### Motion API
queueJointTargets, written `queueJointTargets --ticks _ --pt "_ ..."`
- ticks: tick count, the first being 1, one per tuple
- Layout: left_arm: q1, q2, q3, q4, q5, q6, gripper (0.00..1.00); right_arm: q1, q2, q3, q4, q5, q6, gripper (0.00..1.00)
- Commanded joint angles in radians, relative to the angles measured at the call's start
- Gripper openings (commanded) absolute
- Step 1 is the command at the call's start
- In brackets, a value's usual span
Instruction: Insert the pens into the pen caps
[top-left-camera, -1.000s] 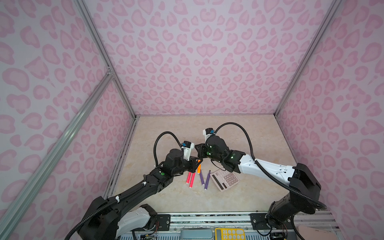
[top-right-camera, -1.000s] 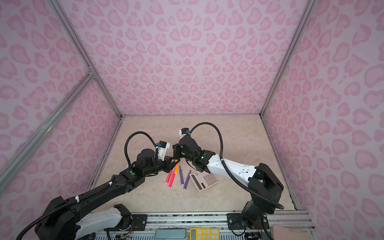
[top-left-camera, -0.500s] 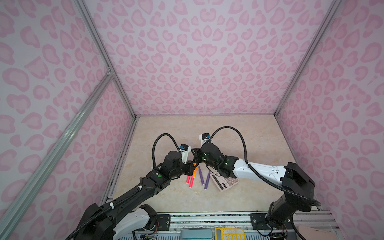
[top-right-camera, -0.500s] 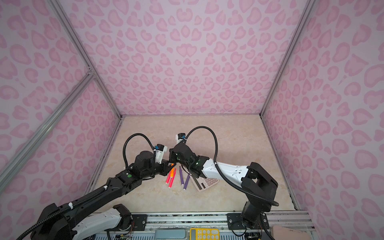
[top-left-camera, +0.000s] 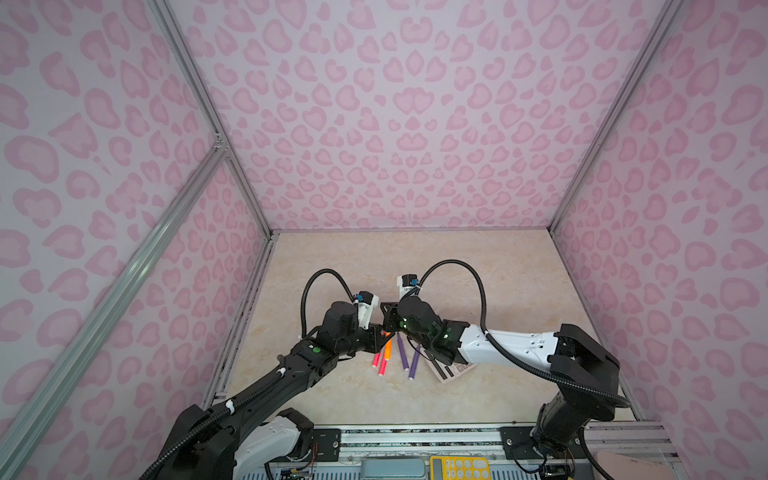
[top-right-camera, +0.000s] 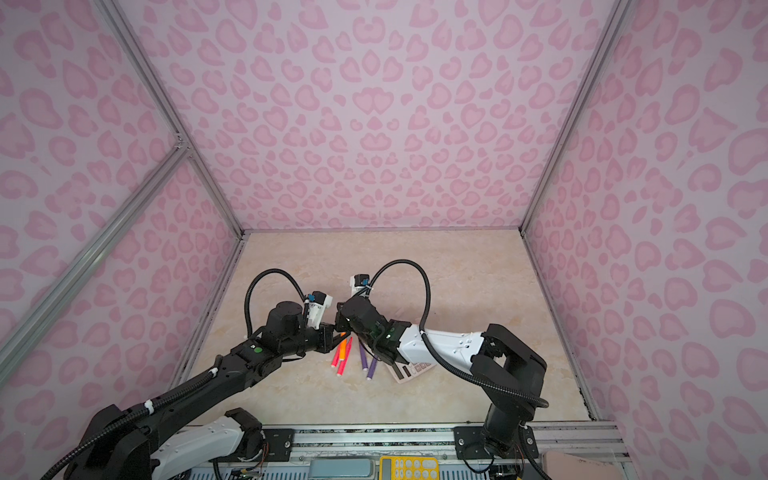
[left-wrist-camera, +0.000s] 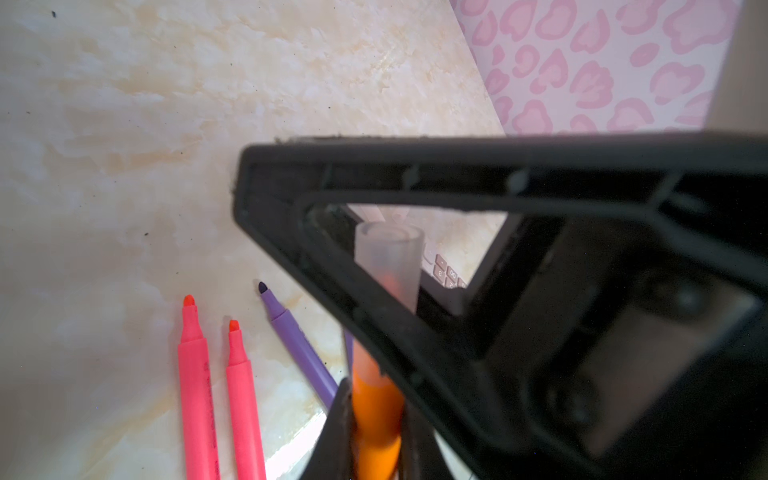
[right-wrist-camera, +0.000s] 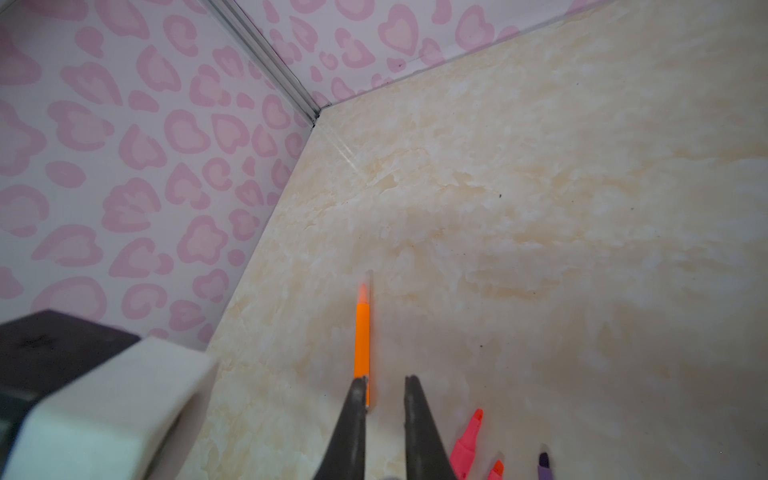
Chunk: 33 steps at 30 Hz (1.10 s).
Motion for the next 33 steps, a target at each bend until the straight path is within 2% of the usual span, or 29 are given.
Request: queueJointTargets --ticks 1,7,12,21,22,23,25,27,30,33 --pt "0.041 -0.007 -0.005 0.214 -0.253 -0.087 0.04 0.034 0.005 -0.031 -0.111 -0.118 0.024 0.00" --pt "0.094 -0.030 -0.034 0.226 -0.242 -0.118 0.04 0.051 -0.010 -0.042 -0.102 -0.122 0.044 0.00" --pt "0.095 -0.044 -0.032 0.210 -0.265 -0.102 0.04 0.075 -0.036 -0.081 -0.044 -0.130 0.068 0.00" --pt "0.094 -0.031 -0.003 0.156 -0.306 -0.089 0.04 0.063 -0.086 -0.073 -0.073 -0.069 0.012 0.00" --pt "0.094 -0.028 0.000 0.126 -0.317 -0.089 0.04 0.052 -0.094 -0.075 -0.073 -0.076 0.008 0.03" --pt "0.095 -0.024 0.002 0.116 -0.329 -0.090 0.04 0.042 -0.104 -0.077 -0.073 -0.076 0.005 0.11" --pt "0.095 -0.006 0.012 0.088 -0.355 -0.103 0.04 0.024 -0.122 -0.075 -0.084 -0.073 -0.010 0.33" --pt "0.094 0.027 0.026 0.062 -0.374 -0.112 0.04 0.003 -0.140 -0.070 -0.097 -0.056 -0.029 0.51" --pt "0.094 0.087 0.052 0.025 -0.388 -0.129 0.04 -0.044 -0.167 -0.068 -0.122 -0.058 -0.049 0.62" --pt "0.094 0.146 0.087 -0.037 -0.440 -0.141 0.04 -0.098 -0.210 -0.069 -0.140 -0.045 -0.060 0.66"
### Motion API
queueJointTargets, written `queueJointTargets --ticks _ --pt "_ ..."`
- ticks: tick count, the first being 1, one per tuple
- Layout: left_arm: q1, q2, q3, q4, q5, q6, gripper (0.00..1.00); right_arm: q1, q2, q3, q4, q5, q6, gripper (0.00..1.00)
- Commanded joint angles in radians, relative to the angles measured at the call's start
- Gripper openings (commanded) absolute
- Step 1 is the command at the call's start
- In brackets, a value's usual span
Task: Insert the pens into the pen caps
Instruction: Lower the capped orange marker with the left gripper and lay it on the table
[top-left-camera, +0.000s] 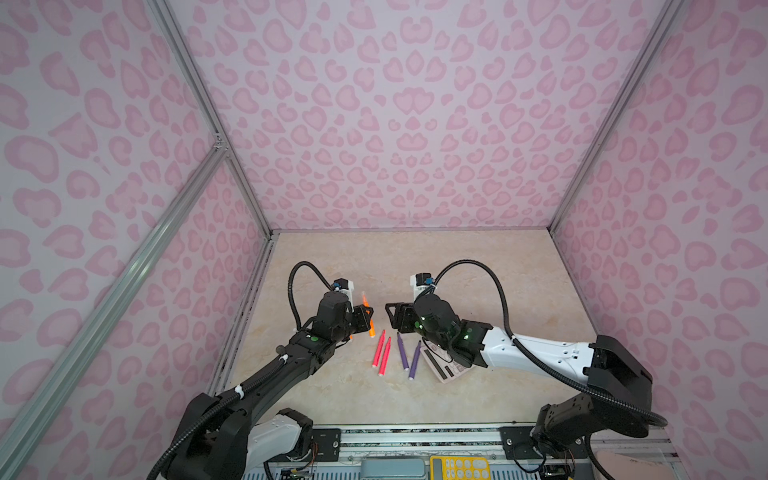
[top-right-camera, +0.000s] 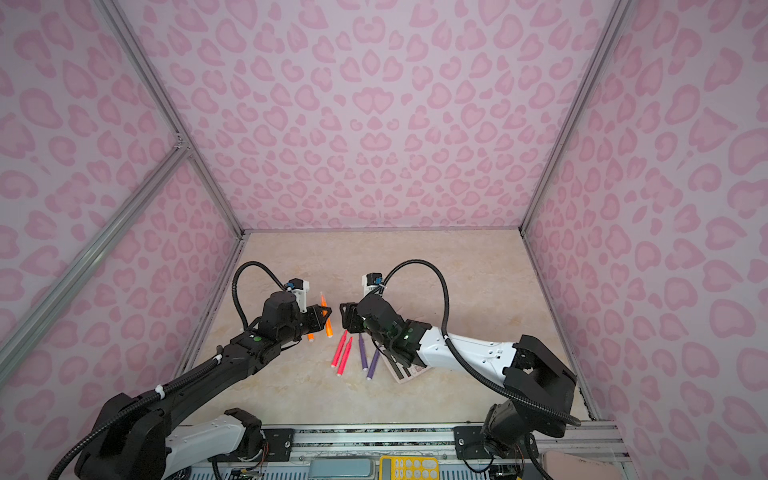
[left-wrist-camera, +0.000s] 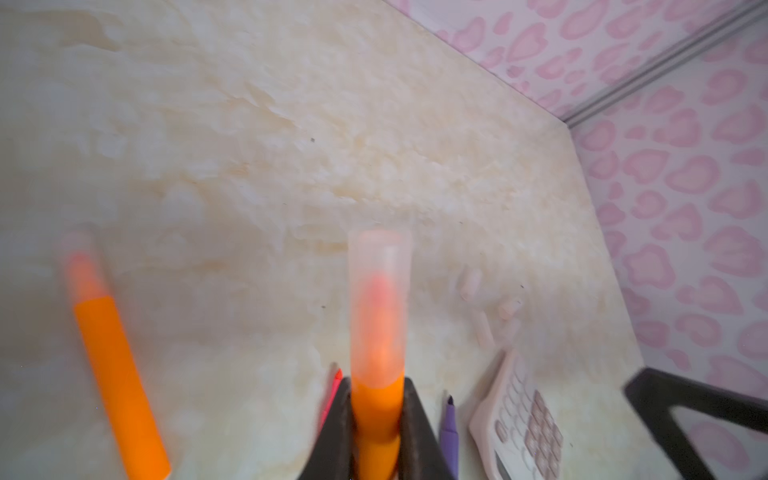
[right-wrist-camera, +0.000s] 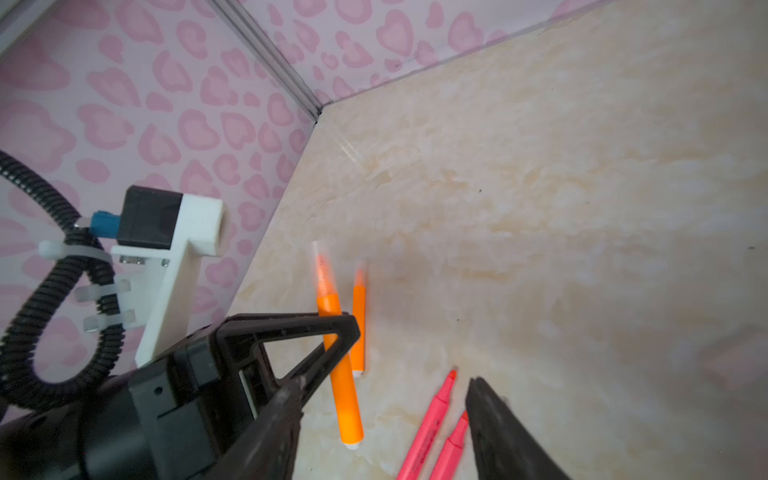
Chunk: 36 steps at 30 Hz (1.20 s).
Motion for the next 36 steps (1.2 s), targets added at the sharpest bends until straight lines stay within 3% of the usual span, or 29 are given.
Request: queueJointTargets --ticks 1,10,19,32,36 --pt "-0.001 0.053 0.039 -0.074 -0.124 -0.035 0.04 -0.046 -0.040 0.001 -0.046 0.006 -0.035 0.67" --pt "0.000 0.248 0.163 -0.230 -0.198 -0.050 0.03 -0.160 -0.115 -0.037 -0.004 0.048 -0.076 0.68" --pt "0.000 0.409 0.271 -0.338 -0.212 -0.043 0.03 -0.183 -0.052 -0.069 0.010 0.035 -0.091 0.67" --pt "0.000 0.518 0.357 -0.420 -0.245 -0.026 0.03 -0.207 -0.013 -0.017 -0.053 -0.025 -0.103 0.67" --pt "0.000 0.527 0.367 -0.430 -0.252 -0.018 0.13 -0.210 -0.033 -0.038 -0.049 -0.006 -0.111 0.67"
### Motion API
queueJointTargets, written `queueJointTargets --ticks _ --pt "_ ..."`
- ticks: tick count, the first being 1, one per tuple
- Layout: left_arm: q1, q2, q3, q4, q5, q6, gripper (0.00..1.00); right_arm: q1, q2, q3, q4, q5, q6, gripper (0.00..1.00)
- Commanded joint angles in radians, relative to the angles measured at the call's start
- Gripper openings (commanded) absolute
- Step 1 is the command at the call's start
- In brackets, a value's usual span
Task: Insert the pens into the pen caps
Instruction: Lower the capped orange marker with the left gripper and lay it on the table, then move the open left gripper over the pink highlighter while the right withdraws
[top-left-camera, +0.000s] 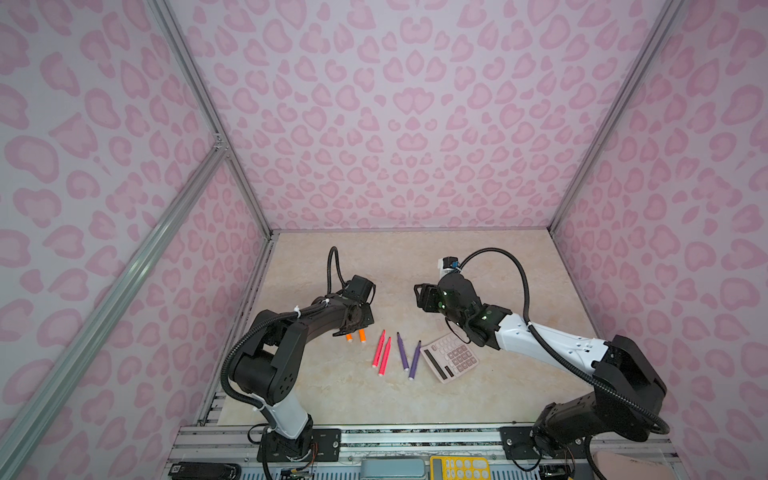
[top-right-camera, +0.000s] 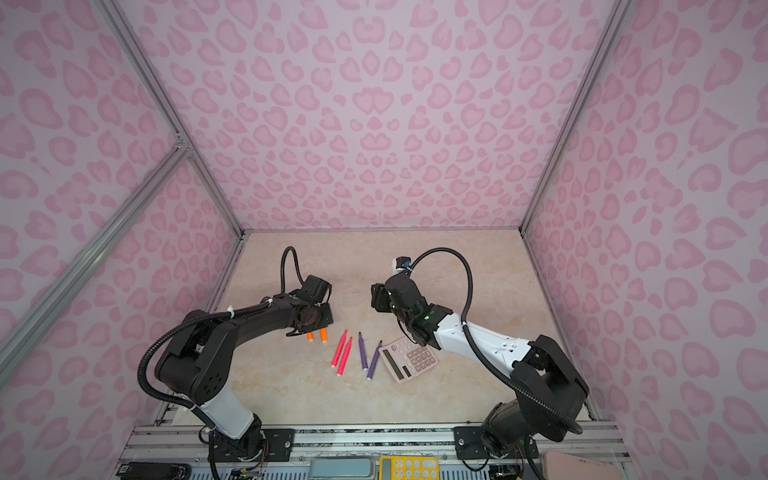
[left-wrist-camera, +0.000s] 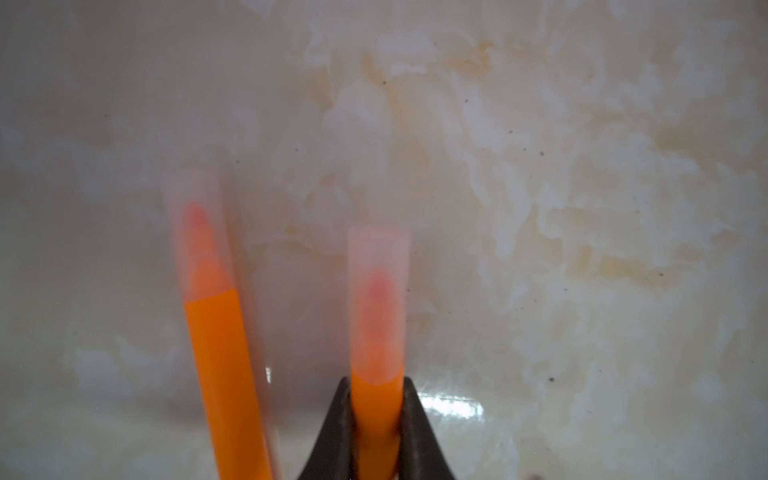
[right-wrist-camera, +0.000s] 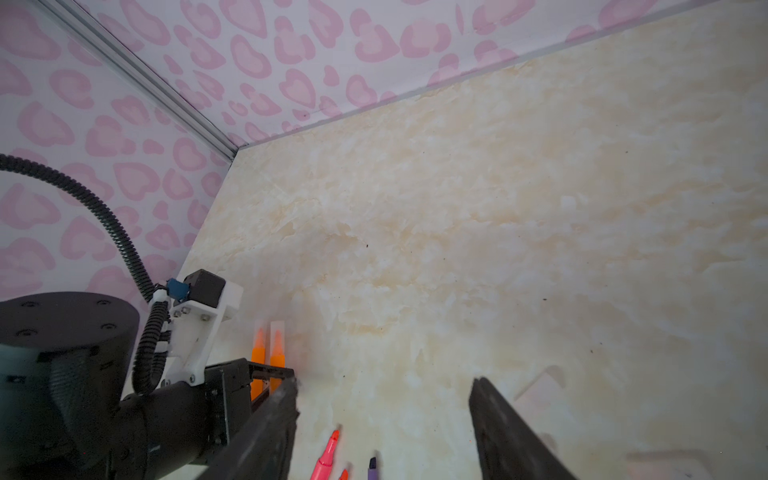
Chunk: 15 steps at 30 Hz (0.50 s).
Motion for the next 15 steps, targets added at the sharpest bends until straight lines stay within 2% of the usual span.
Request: queueJointTargets --ticks 1,8,12,15 --pt "0.001 0.018 0.022 -0.045 -0.035 0.015 0.15 -0.007 -0.011 -0.022 0.009 0.017 -0.008 0.67" --pt "-0.001 0.049 0.053 -0.088 -0.062 0.021 0.33 -0.031 -0.038 -0.032 0.002 -0.005 -0.002 0.67" --pt "-0.017 0.022 0.050 -0.084 -0.072 0.035 0.35 -0.037 -0.050 -0.054 0.017 0.000 -0.001 0.67" --pt "-0.059 -0.031 0.050 -0.091 -0.145 0.057 0.35 -0.045 -0.059 -0.054 0.011 0.004 0.000 0.67"
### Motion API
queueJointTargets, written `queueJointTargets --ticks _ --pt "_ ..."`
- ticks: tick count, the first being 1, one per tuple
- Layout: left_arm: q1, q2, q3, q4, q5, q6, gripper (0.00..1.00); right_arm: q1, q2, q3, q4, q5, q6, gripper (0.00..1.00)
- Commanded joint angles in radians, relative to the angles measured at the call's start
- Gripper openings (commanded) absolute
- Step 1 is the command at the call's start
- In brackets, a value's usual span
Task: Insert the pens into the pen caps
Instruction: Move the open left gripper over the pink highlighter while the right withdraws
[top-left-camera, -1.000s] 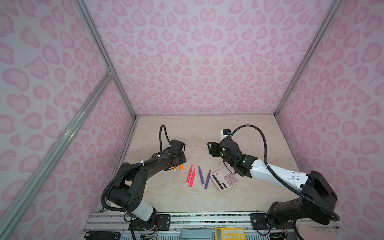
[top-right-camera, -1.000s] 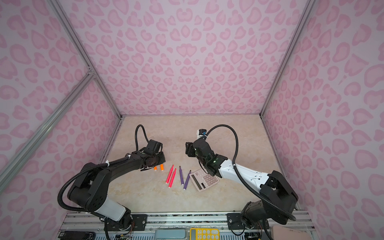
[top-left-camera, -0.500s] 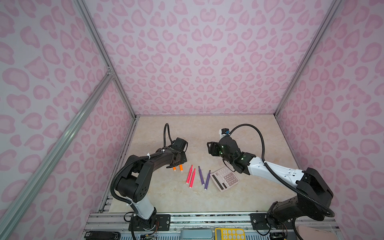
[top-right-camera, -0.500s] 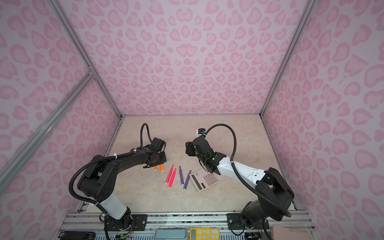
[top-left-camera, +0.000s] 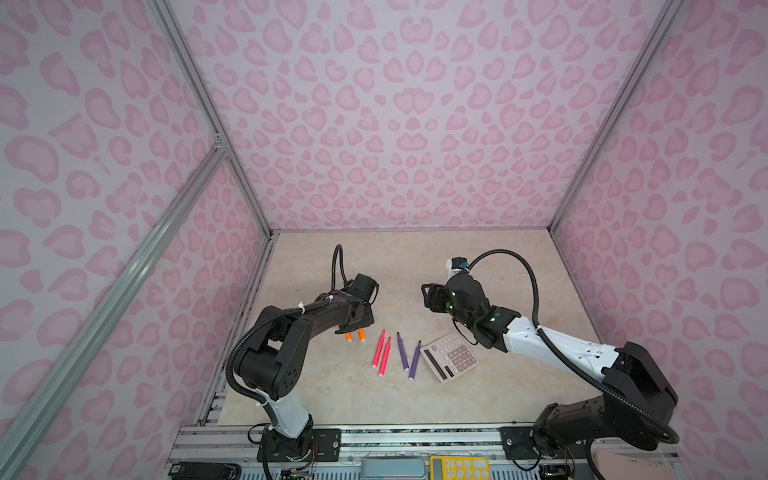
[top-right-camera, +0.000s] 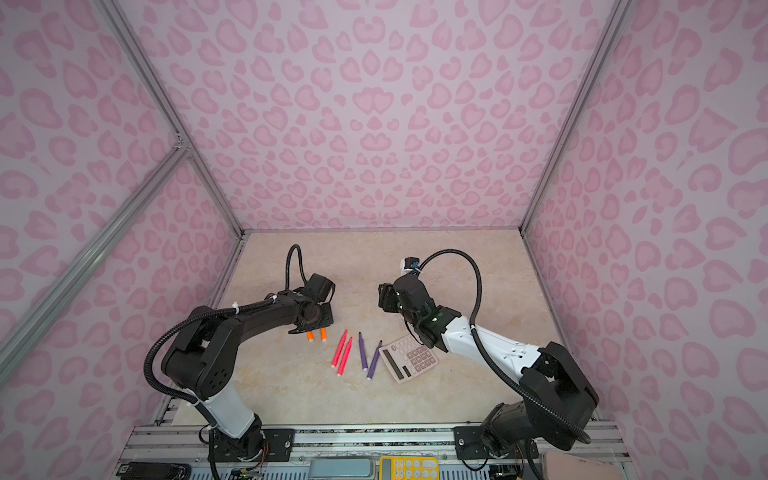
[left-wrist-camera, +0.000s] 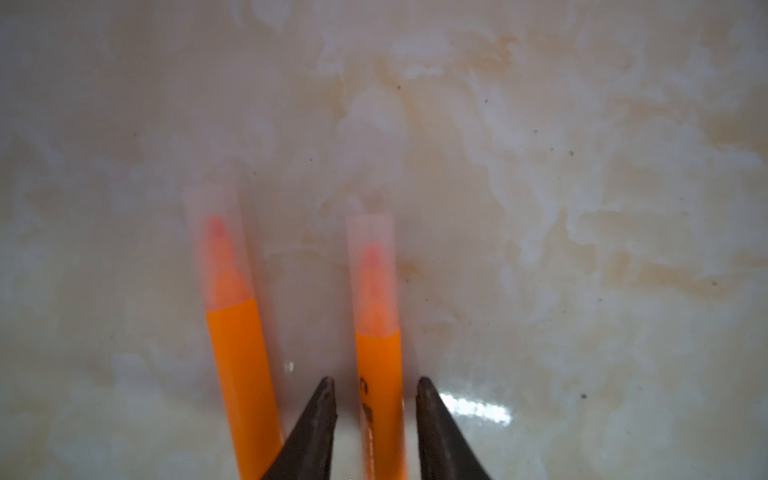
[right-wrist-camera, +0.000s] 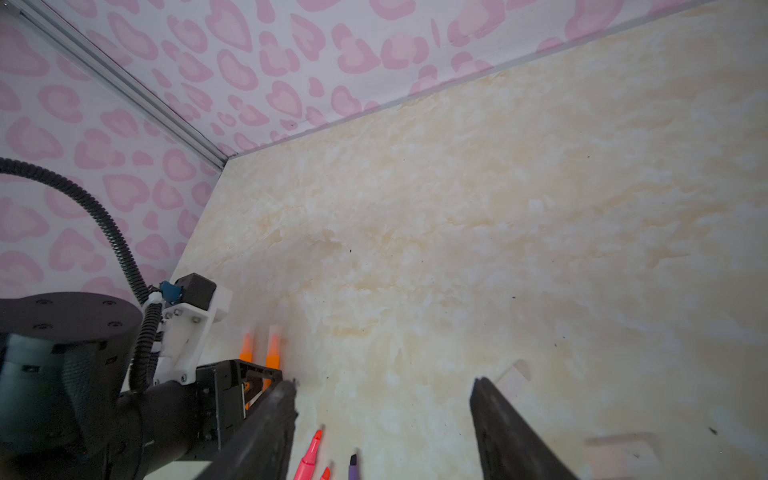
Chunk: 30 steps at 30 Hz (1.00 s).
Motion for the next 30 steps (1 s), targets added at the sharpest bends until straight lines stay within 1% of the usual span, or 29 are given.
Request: queueJointTargets --ticks 1,2,3,5,8,11,13,14,18,23,25,28,30 --pt "-0.048 -0.061 0.005 -0.022 -0.098 0.039 0.35 -0.009 -0.010 -0.003 0.005 0.006 -0.002 0.67" --pt "-0.077 -0.083 0.006 -0.024 -0.126 0.052 0.35 -0.009 -0.012 -0.003 0.004 0.012 -0.003 0.67" --pt "-0.108 -0.103 0.012 -0.032 -0.160 0.063 0.39 -0.011 -0.014 -0.005 0.005 0.018 -0.006 0.67" --pt "-0.167 -0.134 0.023 -0.055 -0.206 0.078 0.41 -0.016 -0.013 -0.013 0.012 0.026 -0.008 0.67" --pt "-0.227 -0.161 0.018 -0.063 -0.178 0.099 0.41 -0.027 -0.014 -0.009 0.012 0.028 -0.003 0.67" --pt "-0.236 -0.160 -0.007 -0.056 -0.082 0.110 0.38 -0.030 -0.028 -0.001 -0.014 0.052 -0.006 0.67" --pt "-0.242 -0.155 -0.025 -0.036 -0.016 0.114 0.37 -0.031 -0.030 0.000 -0.009 0.097 -0.003 0.67" --pt "-0.248 -0.155 -0.031 -0.030 0.000 0.114 0.37 -0.036 -0.031 0.004 -0.009 0.110 -0.002 0.67" --pt "-0.259 -0.136 -0.058 -0.029 -0.014 0.107 0.37 -0.051 -0.035 0.054 -0.047 0.122 0.006 0.68" --pt "-0.260 -0.118 -0.076 -0.006 0.035 0.105 0.37 -0.058 -0.006 0.128 -0.097 0.121 -0.007 0.68" --pt "-0.262 -0.110 -0.073 -0.009 0.037 0.106 0.37 -0.066 0.011 0.149 -0.088 0.106 -0.025 0.68" --pt "-0.262 -0.097 -0.081 -0.013 0.021 0.107 0.37 -0.091 0.022 0.189 -0.139 0.051 -0.038 0.68" --pt "-0.263 -0.089 -0.093 0.002 0.041 0.105 0.37 -0.096 0.007 0.159 -0.106 0.061 -0.065 0.68"
